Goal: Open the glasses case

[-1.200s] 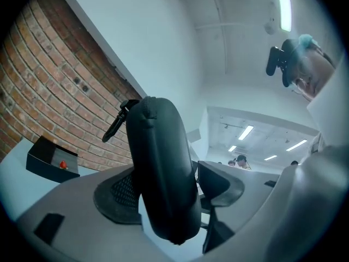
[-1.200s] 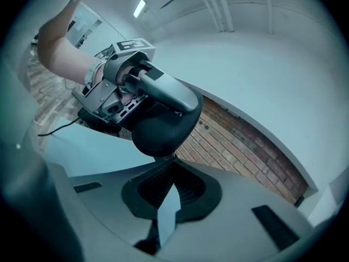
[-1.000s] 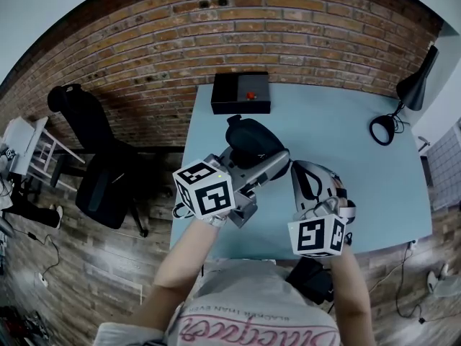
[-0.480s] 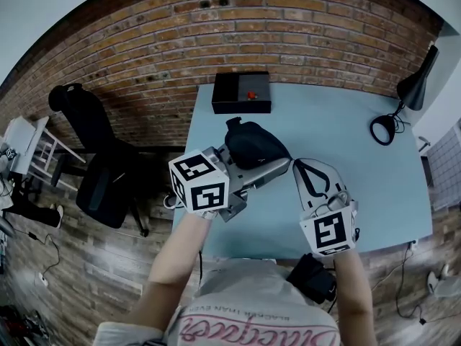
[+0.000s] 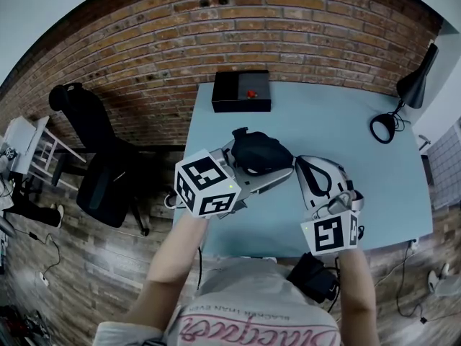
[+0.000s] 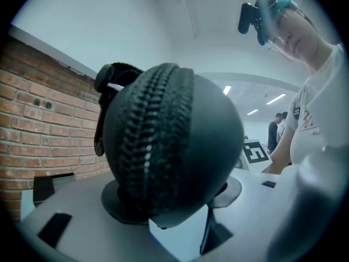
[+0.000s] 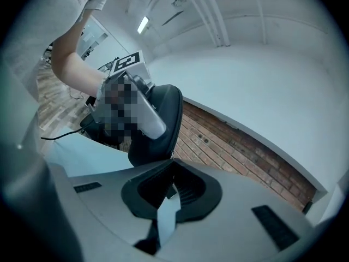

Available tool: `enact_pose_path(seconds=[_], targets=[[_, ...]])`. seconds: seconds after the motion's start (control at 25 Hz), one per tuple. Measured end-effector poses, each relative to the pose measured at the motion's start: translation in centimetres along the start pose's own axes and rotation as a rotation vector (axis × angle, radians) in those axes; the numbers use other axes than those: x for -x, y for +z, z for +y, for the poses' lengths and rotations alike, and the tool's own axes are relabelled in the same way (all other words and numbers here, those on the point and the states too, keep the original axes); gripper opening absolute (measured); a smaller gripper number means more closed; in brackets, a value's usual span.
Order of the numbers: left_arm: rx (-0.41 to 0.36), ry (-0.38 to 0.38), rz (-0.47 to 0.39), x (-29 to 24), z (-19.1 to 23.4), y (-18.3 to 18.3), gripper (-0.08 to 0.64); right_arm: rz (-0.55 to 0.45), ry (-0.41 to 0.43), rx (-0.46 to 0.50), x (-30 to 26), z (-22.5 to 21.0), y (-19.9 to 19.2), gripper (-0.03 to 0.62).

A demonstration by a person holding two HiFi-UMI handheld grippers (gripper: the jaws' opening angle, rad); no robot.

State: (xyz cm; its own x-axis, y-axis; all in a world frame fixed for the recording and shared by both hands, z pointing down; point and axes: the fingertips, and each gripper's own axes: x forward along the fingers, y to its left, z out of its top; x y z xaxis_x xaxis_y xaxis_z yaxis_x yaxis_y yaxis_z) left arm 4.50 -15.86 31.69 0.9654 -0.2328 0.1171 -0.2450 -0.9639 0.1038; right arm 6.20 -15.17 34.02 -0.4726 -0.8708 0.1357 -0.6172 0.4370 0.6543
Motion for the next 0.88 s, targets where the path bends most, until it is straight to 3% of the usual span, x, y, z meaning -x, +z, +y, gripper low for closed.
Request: enact_pose_path(seconds=[0.12, 0.44, 0.64, 0.88], targets=[[-0.032, -0.006, 0.035, -0.2, -0.3, -0.3, 0.268, -0.032, 0.013, -0.001, 0.3, 0.0, 0.4, 0.018], [-0.196, 0.011, 0.253, -1.4, -0.5, -3.4, 0.268, -0.114, 0.054, 0.094, 0.9, -0.3, 2.4, 0.017], [-0.314, 0.099, 0.419, -1.8, 0.8, -5.4, 0.268, -0.108, 0.047, 0.139, 0.7, -0.5, 2.6, 0.017], [-0.405, 0.192, 0.541, -1.6, 2.2, -6.5, 0.268, -0.080, 0.028, 0.234, 0.8, -0.4, 2.6, 0.018]])
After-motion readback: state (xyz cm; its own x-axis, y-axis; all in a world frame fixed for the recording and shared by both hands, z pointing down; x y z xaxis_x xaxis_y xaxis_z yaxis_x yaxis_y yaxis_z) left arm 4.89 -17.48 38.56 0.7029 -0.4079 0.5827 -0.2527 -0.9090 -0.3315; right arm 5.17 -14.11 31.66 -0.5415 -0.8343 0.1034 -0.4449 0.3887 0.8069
